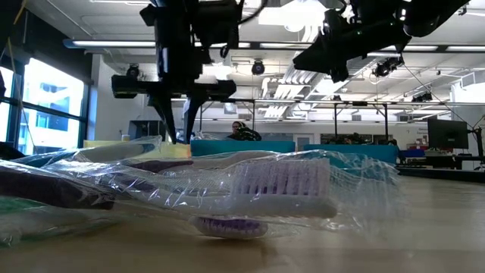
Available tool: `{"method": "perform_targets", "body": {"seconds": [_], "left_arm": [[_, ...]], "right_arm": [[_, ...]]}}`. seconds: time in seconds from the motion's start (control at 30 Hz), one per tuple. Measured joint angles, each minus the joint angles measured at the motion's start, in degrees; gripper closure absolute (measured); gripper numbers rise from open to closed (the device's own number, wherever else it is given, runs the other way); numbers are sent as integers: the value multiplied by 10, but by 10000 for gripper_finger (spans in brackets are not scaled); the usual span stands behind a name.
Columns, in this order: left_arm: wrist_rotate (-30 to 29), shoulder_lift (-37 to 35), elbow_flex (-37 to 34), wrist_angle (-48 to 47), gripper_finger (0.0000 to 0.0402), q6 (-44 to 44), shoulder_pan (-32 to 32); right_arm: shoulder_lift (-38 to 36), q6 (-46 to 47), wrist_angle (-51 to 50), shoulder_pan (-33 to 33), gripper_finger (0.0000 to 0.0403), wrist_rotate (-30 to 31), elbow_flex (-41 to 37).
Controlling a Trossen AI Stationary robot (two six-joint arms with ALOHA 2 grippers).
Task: Pick & Place Toothbrushes
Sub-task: Put the blue toothbrush into the yellow bin
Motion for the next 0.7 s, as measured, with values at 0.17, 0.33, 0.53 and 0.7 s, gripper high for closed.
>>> {"method": "perform_targets", "body": {"seconds": [0.17, 0.33, 0.53, 0.7], "left_arm": [[15, 0, 0, 3, 322, 105, -34], [47, 0, 0, 7, 291, 86, -59], [25, 1, 0, 22, 211, 66, -65], [24, 37, 0, 9, 193, 33, -64]], "right_arm": [[0, 0, -3, 0, 318, -1, 0], [0, 0, -3, 0, 318, -2, 0], [0, 0, -3, 0, 318, -2, 0], [0, 0, -3, 0, 318, -2, 0]]}}
